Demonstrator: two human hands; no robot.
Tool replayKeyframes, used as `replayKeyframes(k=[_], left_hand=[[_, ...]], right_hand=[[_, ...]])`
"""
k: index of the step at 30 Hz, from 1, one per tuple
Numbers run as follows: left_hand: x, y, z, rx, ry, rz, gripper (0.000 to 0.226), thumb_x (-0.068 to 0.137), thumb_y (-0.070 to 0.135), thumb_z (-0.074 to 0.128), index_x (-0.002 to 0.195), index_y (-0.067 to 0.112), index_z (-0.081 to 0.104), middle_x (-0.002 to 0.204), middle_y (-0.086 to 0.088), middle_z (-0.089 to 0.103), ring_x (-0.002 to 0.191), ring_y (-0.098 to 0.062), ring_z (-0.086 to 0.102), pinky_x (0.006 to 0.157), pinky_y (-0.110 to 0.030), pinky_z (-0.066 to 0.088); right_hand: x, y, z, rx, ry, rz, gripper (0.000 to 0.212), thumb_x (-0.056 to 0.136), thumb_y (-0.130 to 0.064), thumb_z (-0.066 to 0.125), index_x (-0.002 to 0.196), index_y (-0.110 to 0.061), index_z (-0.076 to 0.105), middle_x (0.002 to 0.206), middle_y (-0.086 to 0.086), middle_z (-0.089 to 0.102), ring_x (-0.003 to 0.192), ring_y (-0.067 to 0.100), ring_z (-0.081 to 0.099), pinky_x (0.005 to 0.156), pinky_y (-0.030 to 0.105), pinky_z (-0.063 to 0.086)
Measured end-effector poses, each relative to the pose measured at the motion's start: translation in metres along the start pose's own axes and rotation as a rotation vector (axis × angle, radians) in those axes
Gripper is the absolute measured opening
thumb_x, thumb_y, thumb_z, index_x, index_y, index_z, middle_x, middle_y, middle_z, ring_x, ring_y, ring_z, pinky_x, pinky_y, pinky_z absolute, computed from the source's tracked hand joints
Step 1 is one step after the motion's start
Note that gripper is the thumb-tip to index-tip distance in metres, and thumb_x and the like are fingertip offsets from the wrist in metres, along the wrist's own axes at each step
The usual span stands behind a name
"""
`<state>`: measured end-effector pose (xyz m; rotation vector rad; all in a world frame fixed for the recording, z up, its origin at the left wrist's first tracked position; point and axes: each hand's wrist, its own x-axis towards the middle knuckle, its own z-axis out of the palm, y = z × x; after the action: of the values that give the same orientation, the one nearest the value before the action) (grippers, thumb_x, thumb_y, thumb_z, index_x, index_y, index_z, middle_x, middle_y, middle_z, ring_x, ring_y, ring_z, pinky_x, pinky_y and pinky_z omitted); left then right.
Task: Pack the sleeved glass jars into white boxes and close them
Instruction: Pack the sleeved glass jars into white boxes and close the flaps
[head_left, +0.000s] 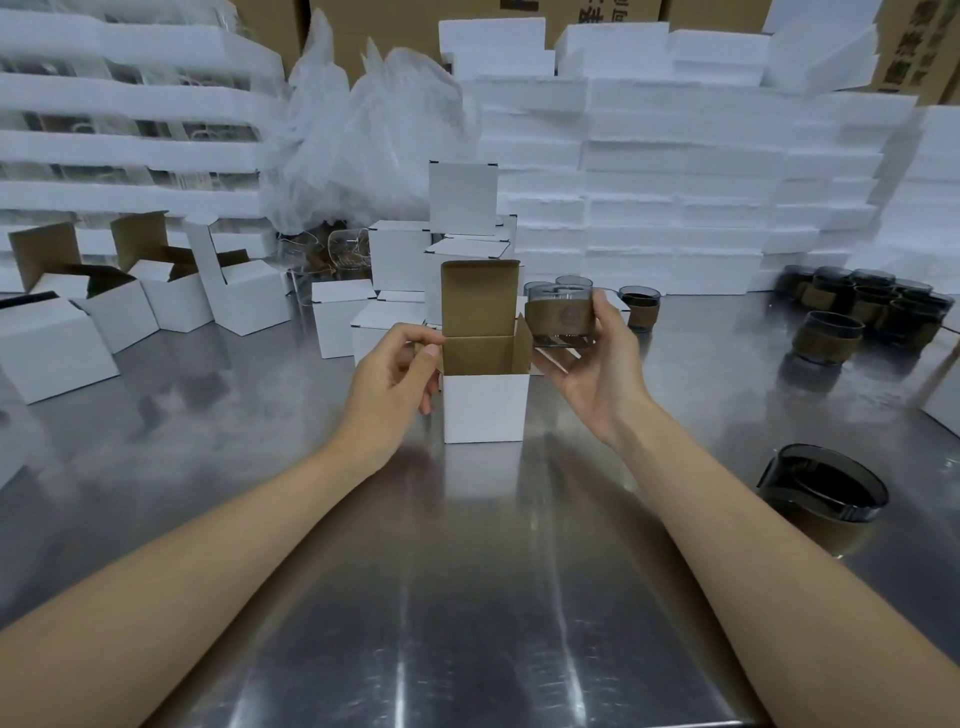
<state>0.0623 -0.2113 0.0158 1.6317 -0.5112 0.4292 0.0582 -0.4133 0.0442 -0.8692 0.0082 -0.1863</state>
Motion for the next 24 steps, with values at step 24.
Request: replayKeyframes(k=[24], left_hand=[[0.000,0.001,0.003,0.454,0.121,0.267,0.045,0.089,0.031,0.053,0.131,0.015,0.053,0.117,0.001,0.059,0.113,-0.021,0.049,0.103,-0.034,0.035]], right_hand=[[-0.043,0.009,0.034,-1.066,-0.402,-0.667,0.063,0.082,-0.020,0.074,0.134,-0.037,0.042,0.120,-0.011,0.051,0.111,-0.003,0.053,0.101,0.025,0.043]])
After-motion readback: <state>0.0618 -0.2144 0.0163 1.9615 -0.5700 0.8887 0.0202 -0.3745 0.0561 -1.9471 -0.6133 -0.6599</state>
